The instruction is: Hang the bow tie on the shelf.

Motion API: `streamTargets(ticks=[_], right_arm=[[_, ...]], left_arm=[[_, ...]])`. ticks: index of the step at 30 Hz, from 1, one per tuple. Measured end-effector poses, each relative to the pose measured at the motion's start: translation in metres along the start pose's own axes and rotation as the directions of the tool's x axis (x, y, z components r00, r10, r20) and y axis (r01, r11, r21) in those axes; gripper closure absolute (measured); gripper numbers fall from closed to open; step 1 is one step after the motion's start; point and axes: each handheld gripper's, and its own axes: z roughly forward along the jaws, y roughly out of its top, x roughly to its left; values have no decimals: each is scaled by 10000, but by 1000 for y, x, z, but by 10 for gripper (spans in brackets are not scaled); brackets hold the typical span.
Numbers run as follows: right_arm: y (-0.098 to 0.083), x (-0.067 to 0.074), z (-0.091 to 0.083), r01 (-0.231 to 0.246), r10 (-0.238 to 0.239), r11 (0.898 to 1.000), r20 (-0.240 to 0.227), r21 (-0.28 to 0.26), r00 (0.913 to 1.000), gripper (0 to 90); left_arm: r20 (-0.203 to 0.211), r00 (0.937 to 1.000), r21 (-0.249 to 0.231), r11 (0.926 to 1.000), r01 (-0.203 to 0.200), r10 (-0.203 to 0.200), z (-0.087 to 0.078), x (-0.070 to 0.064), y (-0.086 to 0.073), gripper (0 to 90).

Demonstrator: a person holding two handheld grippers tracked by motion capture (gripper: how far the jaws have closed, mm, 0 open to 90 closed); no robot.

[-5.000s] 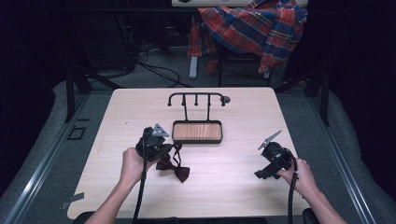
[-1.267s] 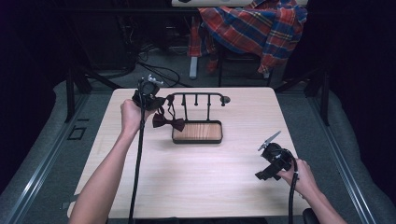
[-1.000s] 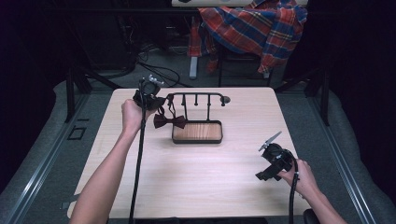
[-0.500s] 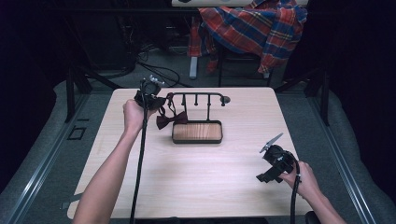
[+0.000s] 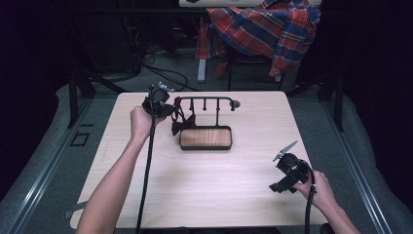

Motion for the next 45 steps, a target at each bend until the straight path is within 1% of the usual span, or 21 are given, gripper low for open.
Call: streamTargets(ticks=[2, 4, 7, 11, 14, 17, 18, 21, 25, 27, 28, 29, 30, 32, 33, 38, 39, 41, 42, 44, 45], right_arm=[[1, 0, -1, 73, -73, 9999, 89, 108, 9999, 145], [1, 0, 0, 105, -105, 9999, 19, 120, 9999, 145], [1, 0, 0, 61, -60, 10000, -21, 70, 10000, 145], [1, 1, 0, 89, -89, 10000, -92, -17, 9999, 145], [1, 1, 0, 139, -138, 9999, -48, 64, 9999, 145], [1, 1, -1, 215, -215, 9997, 21, 132, 9998, 145], [1, 1, -1, 219, -218, 9997, -44, 104, 9998, 145], [2, 1, -1, 226, -226, 9997, -64, 112, 9997, 144], [2, 1, -1, 252, -252, 9996, -66, 87, 9997, 144], [2, 2, -2, 280, -281, 9995, 52, 118, 9996, 144], [1, 3, -1, 120, -121, 9999, -76, -108, 9999, 144], [1, 3, -1, 123, -124, 9999, -70, -105, 9999, 144], [2, 2, -2, 257, -257, 9996, 17, 66, 9997, 144], [2, 3, -1, 195, -195, 9998, -40, -5, 9998, 144], [2, 3, -1, 232, -232, 9997, -59, 22, 9997, 144], [2, 3, -1, 268, -268, 9996, 3, 35, 9996, 144], [2, 3, 0, 264, -264, 9997, -3, 17, 9997, 144], [2, 4, 0, 265, -265, 9996, -4, 46, 9996, 144], [2, 4, 0, 257, -257, 9997, 5, 58, 9997, 144], [2, 5, 1, 238, -238, 9997, 17, 29, 9997, 144], [2, 5, 1, 242, -242, 9997, 21, 28, 9997, 144]], left_arm=[[-14, 10000, 77, 10000, -17, 17, 2, 1, -3, 717], [53, 10000, 120, 9999, 56, -57, 2, 2, -5, 668], [84, 9998, 14, 9998, 191, -191, 1, 2, -9, 600], [-7, 9990, -228, 9987, 446, -446, -4, 1, -14, 465], [128, 9984, -325, 9979, 558, -554, -7, 0, -18, 386], [349, 9980, -473, 9974, 537, -521, -14, -2, -22, 301], [379, 9980, -496, 9974, 522, -503, -15, -2, -23, 266], [454, 9982, -572, 9975, 422, -397, -20, -5, -25, 226], [561, 9984, -656, 9978, 84, -47, -34, -13, -32, 190], [583, 9983, -694, 9976, 77, -36, -37, -15, -34, 173], [581, 9983, -700, 9975, -27, 68, -43, -18, -38, 163], [609, 9981, -699, 9975, -60, 103, -46, -19, -40, 160], [650, 9978, -705, 9975, -104, 150, -49, -20, -42, 155], [804, 9967, -826, 9966, -63, 130, -57, -22, -47, 152], [788, 9968, -851, 9963, -71, 138, -61, -24, -49, 152], [763, 9966, -701, 9972, -249, 302, -74, -29, -63, 144], [736, 9968, -657, 9975, -278, 326, -75, -30, -66, 143], [839, 9959, -547, 9981, -285, 331, -77, -32, -73, 135], [839, 9959, -547, 9981, -285, 331, -77, -32, -73, 132], [957, 9950, -408, 9989, -251, 289, -79, -35, -83, 119], [940, 9951, -364, 9990, -266, 299, -78, -36, -86, 116]])
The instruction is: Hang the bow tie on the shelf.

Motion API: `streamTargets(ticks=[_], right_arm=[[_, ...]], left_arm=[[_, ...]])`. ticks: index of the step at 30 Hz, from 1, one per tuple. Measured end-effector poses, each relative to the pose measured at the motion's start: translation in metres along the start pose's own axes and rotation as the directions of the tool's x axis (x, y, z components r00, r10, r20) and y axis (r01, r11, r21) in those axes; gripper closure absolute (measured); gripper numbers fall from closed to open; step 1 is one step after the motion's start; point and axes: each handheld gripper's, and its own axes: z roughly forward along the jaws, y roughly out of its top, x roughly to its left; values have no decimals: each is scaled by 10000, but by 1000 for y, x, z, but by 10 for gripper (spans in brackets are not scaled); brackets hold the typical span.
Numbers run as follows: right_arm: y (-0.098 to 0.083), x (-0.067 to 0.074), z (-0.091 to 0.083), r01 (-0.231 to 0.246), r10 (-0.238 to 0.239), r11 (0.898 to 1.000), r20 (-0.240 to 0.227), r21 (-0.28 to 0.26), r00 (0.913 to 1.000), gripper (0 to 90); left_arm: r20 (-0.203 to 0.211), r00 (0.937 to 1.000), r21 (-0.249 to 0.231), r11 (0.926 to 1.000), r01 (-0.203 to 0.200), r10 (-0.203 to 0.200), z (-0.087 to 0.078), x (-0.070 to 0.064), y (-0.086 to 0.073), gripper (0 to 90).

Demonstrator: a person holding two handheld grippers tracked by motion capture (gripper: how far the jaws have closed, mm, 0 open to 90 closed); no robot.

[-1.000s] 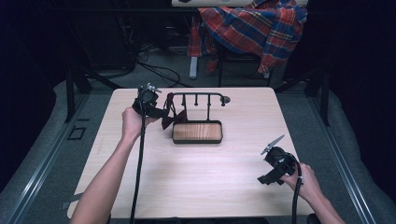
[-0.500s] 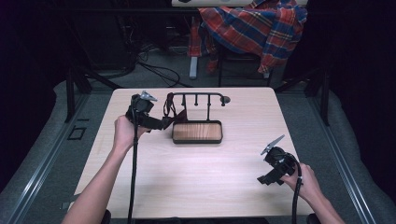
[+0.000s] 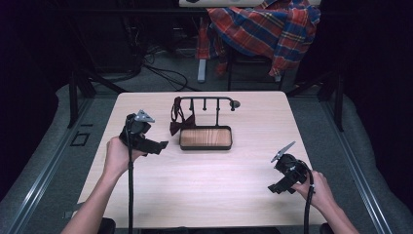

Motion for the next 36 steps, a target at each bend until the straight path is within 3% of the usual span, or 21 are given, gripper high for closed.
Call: streamTargets(ticks=[12, 20, 25, 30, 36], right_arm=[[0, 1, 1, -14, 14, 10000, -33, 39, 10000, 144], [1, 1, 0, 81, -82, 9998, 48, 183, 10000, 144], [0, 0, 1, 70, -70, 9998, -14, 198, 10000, 144], [1, 0, 1, -7, 9, 9998, -98, 203, 10000, 146], [1, 0, 1, 47, -45, 9997, -90, 227, 9999, 145]], left_arm=[[101, 9999, 686, 9976, 78, -86, 7, -10, -30, 72], [184, 9998, 1387, 9903, 34, -60, 16, -17, -50, 33], [173, 9997, 1446, 9894, 158, -185, 20, -18, -60, 11], [466, 9978, 1640, 9857, 387, -470, 28, -16, -70, 2], [582, 9974, 2029, 9787, 299, -426, 36, -16, -74, 2]])
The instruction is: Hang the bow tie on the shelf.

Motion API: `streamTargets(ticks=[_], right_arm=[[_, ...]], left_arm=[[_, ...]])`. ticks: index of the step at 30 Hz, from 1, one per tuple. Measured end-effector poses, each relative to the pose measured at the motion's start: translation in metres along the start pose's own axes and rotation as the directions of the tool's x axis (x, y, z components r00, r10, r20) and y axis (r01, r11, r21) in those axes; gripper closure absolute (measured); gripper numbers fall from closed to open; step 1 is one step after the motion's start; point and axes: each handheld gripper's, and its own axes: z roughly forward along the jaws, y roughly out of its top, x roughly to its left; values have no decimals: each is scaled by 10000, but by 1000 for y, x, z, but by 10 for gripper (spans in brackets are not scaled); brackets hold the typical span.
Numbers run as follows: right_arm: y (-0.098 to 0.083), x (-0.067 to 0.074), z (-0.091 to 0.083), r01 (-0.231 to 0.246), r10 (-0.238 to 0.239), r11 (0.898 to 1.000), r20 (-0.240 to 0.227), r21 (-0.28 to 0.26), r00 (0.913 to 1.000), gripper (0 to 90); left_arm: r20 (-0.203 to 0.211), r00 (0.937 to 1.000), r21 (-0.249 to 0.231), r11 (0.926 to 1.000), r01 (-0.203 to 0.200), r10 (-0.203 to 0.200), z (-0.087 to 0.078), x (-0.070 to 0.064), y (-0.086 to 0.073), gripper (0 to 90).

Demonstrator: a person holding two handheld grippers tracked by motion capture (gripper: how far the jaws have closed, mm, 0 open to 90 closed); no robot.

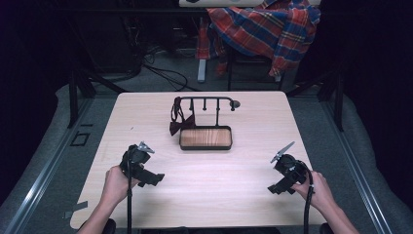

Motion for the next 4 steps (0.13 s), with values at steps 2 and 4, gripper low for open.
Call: streamTargets(ticks=[2, 4], right_arm=[[0, 0, 0, -10, 10, 10000, -3, -36, 10000, 145], [0, 0, 0, 32, -32, 10000, 0, -1, 10000, 145]], left_arm=[[105, 9999, 191, 9998, 50, -52, 5, 2, 0, 2], [123, 9999, 234, 9997, 58, -61, 6, 3, 0, 7]])
